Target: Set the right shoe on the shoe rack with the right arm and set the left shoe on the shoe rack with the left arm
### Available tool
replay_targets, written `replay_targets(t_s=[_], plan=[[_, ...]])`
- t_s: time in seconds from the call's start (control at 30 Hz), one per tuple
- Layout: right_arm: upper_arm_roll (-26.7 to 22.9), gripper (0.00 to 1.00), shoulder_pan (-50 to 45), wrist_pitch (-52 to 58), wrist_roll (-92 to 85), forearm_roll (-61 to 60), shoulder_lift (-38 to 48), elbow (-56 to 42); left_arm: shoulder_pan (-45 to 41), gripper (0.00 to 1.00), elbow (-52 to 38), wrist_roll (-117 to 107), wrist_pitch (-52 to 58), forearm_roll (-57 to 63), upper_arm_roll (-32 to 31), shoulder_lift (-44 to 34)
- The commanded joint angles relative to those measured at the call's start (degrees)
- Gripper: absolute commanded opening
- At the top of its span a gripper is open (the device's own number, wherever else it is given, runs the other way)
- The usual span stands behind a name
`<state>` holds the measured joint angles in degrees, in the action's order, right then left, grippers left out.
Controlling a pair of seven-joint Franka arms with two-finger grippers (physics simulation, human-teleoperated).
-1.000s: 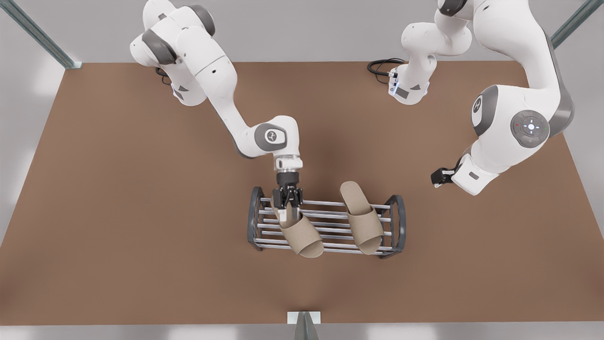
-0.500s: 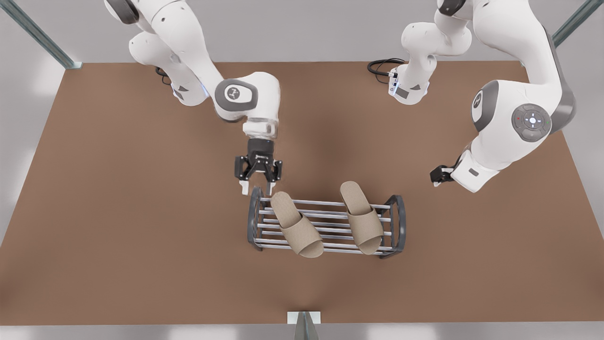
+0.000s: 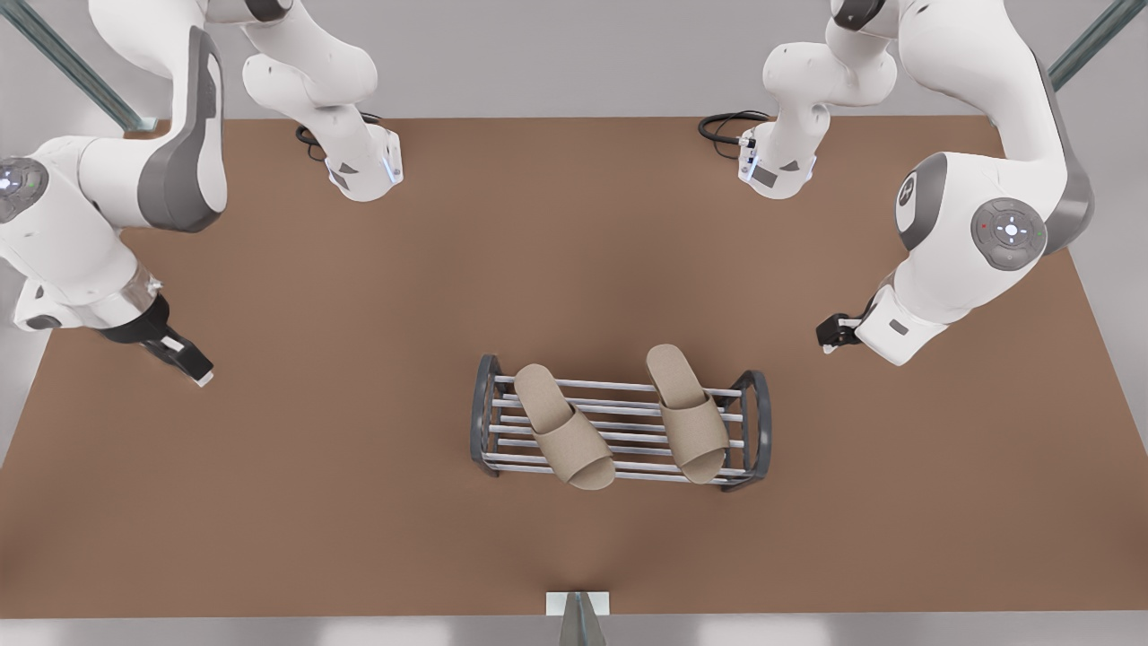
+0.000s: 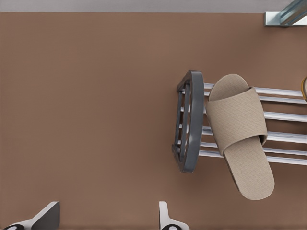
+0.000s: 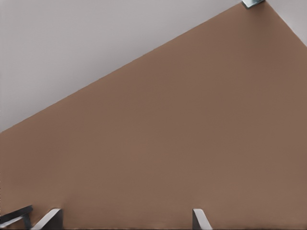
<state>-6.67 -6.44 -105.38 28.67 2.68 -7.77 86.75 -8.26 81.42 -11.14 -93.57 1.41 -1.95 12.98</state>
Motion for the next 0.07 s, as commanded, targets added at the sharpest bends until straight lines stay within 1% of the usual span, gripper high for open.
replay_targets(t_s=[0.0,0.03], plan=[[0.7,1.00,3.9,5.6,-31.0,-1.9,0.0,-0.1,0.0,1.00,0.0,0.1,0.1,0.0,0.0,-0.1],[5.8,1.00,8.6,5.6,-31.3,-1.9,-0.1,-0.1,0.0,1.00,0.0,0.0,0.1,0.0,-0.1,0.0]])
